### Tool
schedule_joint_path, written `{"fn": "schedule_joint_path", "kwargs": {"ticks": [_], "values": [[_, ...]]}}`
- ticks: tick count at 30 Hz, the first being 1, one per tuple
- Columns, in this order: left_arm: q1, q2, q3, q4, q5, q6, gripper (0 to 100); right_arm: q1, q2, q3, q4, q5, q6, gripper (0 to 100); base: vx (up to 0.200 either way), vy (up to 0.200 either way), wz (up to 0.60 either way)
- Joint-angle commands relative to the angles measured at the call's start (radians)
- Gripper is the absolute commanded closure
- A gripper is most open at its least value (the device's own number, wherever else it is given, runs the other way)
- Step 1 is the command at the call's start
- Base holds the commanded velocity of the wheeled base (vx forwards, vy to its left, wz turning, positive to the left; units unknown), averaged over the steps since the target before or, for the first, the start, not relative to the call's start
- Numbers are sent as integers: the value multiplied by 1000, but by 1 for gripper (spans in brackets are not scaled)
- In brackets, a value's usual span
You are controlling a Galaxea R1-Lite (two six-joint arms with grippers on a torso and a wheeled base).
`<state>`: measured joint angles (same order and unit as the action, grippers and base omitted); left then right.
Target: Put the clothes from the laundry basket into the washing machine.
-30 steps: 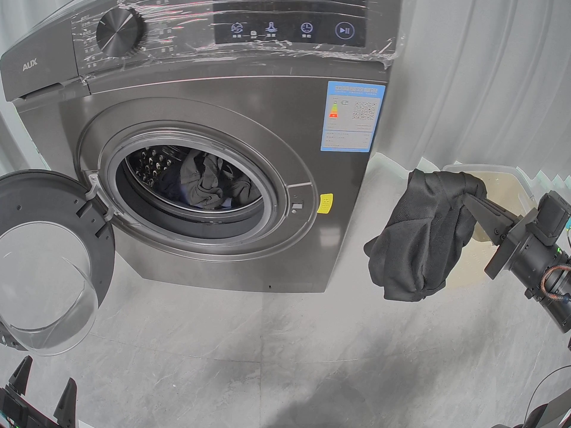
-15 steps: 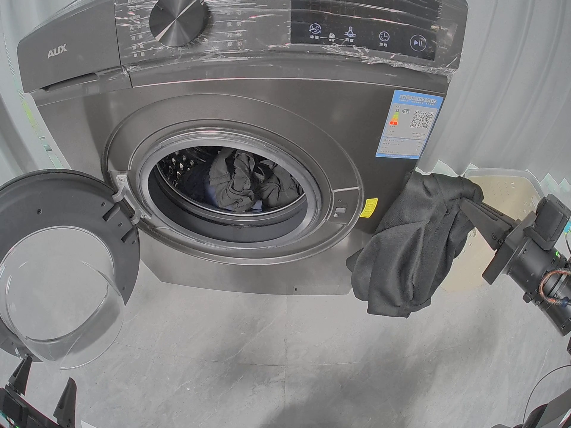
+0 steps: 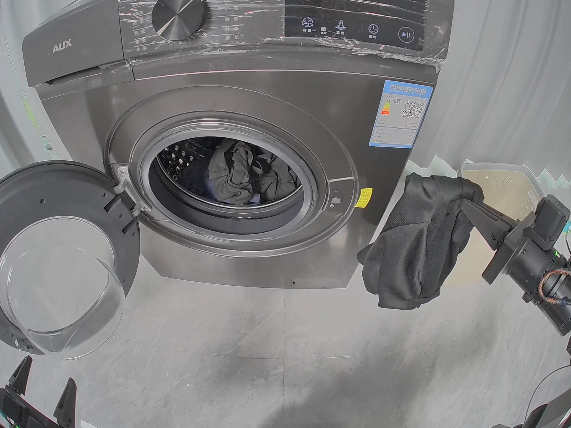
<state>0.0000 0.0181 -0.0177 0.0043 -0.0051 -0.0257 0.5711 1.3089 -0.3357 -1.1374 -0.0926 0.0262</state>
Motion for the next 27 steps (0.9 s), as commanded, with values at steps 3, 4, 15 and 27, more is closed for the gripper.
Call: {"fn": "schedule_joint_path", "kwargs": {"ticks": [3,4,15,27], "values": [[0,-18,16,0,1,0,0,1,1,0,1,1,1,100,0,200,0],[0,-18,16,0,1,0,0,1,1,0,1,1,1,100,0,200,0],[0,-18,16,-1,1,0,0,1,1,0,1,1,1,100,0,182,0],[0,-18,16,0,1,1,0,3,1,0,-1,1,1,100,-83,0,0]]}}
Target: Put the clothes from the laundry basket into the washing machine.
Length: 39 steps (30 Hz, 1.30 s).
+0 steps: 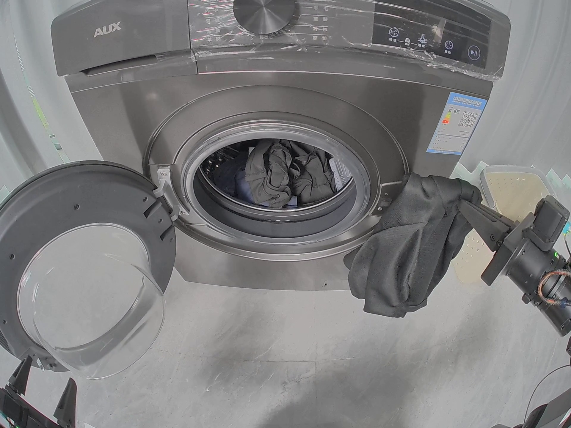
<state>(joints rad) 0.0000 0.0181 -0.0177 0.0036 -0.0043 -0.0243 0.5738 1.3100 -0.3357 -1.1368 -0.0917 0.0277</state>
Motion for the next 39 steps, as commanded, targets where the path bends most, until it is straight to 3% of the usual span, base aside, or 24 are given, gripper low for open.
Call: {"fn": "schedule_joint_path", "kwargs": {"ticks": [1,11,16,23,27,29,31,35,37,39], "values": [[0,-18,16,-1,0,-2,0,0,0,0,-1,0,0,100,-200,0,0],[2,-18,16,-2,0,12,0,32,41,-14,-6,1,8,100,0,0,0],[3,-18,18,-1,4,33,0,103,124,-69,-6,-2,34,100,0,0,0],[5,-18,18,-1,3,24,0,141,199,-157,-31,-14,55,100,0,0,0],[6,-18,10,-20,-16,47,0,162,229,-174,-58,-19,64,100,0,0,0],[9,-1,-76,-83,-60,15,0,164,244,-177,-61,-19,71,100,0,0,0],[6,83,-168,-128,-177,-6,0,176,268,-189,-64,-19,83,100,0,0,0],[20,364,-168,-154,-480,4,0,218,341,-252,-67,-19,117,100,0,0,0],[17,488,-169,-220,-517,32,0,224,373,-279,-77,-19,126,100,0,0,0],[-3,646,-171,-326,-519,64,0,225,413,-312,-113,-20,126,100,0,0,0]]}}
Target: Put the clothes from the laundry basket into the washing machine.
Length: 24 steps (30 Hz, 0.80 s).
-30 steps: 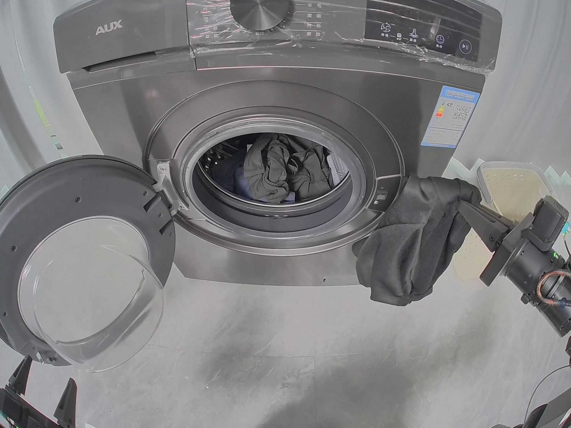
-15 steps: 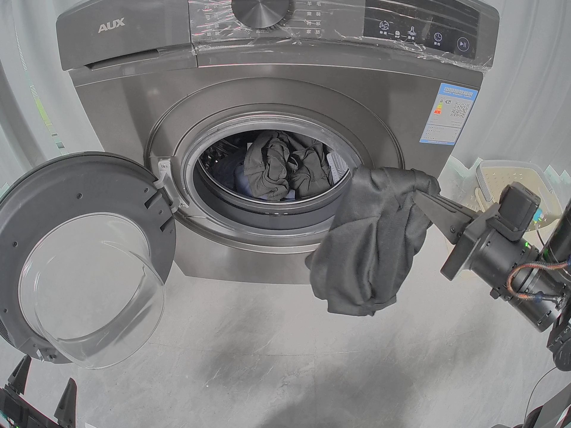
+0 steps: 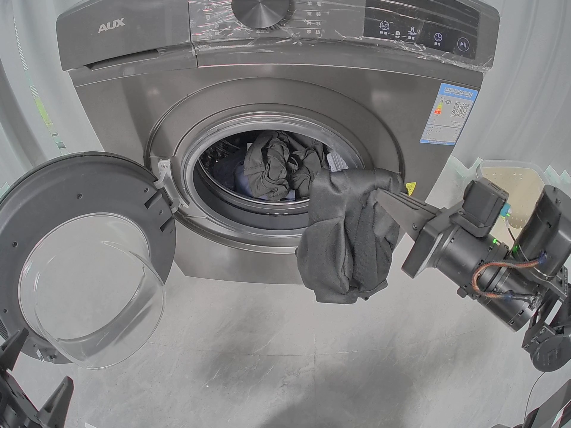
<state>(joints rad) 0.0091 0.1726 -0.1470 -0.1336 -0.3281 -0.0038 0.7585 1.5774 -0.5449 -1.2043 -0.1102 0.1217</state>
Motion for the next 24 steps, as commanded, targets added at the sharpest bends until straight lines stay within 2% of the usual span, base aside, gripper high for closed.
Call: {"fn": "schedule_joint_path", "kwargs": {"ticks": [1,3,4,6,7,10,16,19,21,22,23,24], "values": [[-23,559,-42,-233,-195,53,0,39,164,-118,-66,-2,32,100,0,0,0],[-51,654,-45,-304,-189,62,0,36,188,-145,-95,0,30,100,0,0,0],[-100,774,-43,-397,-183,65,0,38,219,-185,-120,0,30,100,0,0,0],[-132,848,-43,-458,-175,64,0,38,236,-201,-124,0,30,100,0,0,0],[-182,940,-43,-535,-158,62,0,41,254,-221,-127,0,30,100,0,0,0],[-270,1098,-48,-659,-135,54,0,50,279,-248,-129,-2,29,100,0,0,0],[-370,1394,-77,-913,-126,54,0,54,279,-250,-130,-2,29,100,0,0,0],[-391,1484,-92,-1002,-126,51,0,56,279,-247,-130,-2,27,100,0,0,0],[-414,1542,-108,-1066,-126,28,0,56,279,-250,-130,-2,27,100,0,0,0],[-426,1565,-117,-1094,-128,7,0,58,279,-251,-130,-2,27,100,0,0,0],[-428,1569,-118,-1097,-128,4,0,58,280,-251,-130,-2,27,100,0,0,0],[-449,1598,-138,-1126,-128,-28,0,58,280,-251,-132,-2,27,100,0,0,0]]}}
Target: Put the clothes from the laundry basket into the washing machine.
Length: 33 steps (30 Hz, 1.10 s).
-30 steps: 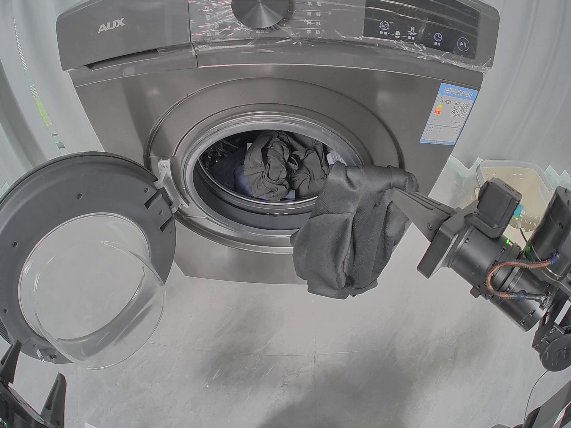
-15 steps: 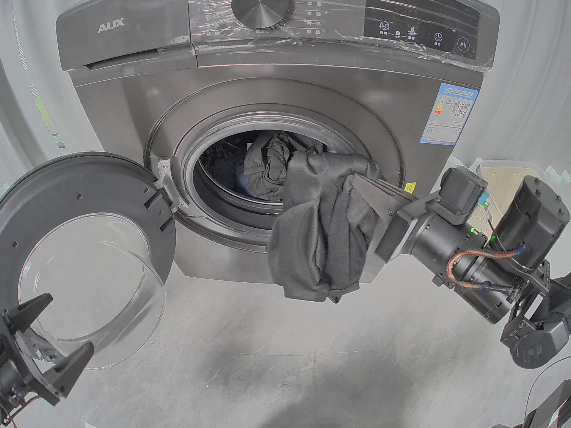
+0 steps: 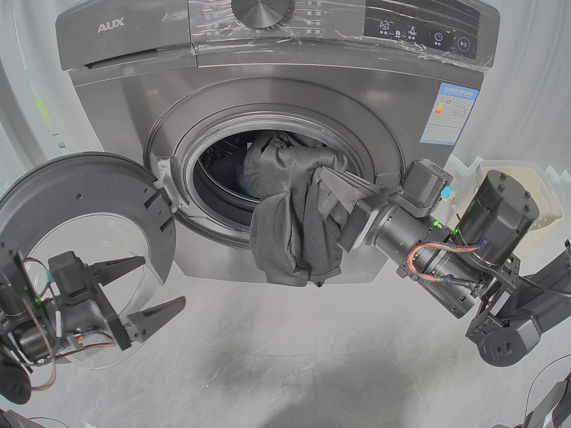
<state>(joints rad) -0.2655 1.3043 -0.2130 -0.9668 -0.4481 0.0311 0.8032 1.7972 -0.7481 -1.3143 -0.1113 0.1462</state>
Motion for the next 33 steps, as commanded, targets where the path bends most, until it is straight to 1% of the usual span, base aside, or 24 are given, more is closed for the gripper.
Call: {"fn": "schedule_joint_path", "kwargs": {"ticks": [1,2,5,9,12,14,18,19,20,23,33], "values": [[-187,483,-89,-303,-6,-83,0,13,62,-47,-22,-1,1,100,0,0,0],[-196,501,-103,-313,-6,-102,0,16,63,-47,-30,-1,0,100,0,0,0],[-218,543,-135,-326,-8,-122,0,19,76,-48,-48,-2,-4,100,0,0,0],[-242,587,-164,-342,-9,-123,0,21,76,-45,-49,-2,-4,100,0,0,0],[-244,621,-203,-357,-9,-125,0,21,76,-47,-49,-2,-4,100,0,0,0],[-244,642,-226,-368,-9,-131,0,24,76,-45,-49,-2,-4,100,0,0,0],[-242,684,-272,-402,-4,-172,0,27,76,-43,-54,-2,-5,100,0,0,0],[-241,695,-281,-412,-3,-177,0,28,76,-43,-54,-2,-5,100,0,0,0],[-239,696,-282,-412,-1,-177,0,28,76,-43,-54,-2,-5,100,0,0,0],[-231,731,-319,-446,35,-178,0,28,74,-40,-56,-2,-5,100,0,0,0],[-225,733,-341,-458,95,-177,0,31,70,-37,-54,-4,-10,100,0,0,0]]}}
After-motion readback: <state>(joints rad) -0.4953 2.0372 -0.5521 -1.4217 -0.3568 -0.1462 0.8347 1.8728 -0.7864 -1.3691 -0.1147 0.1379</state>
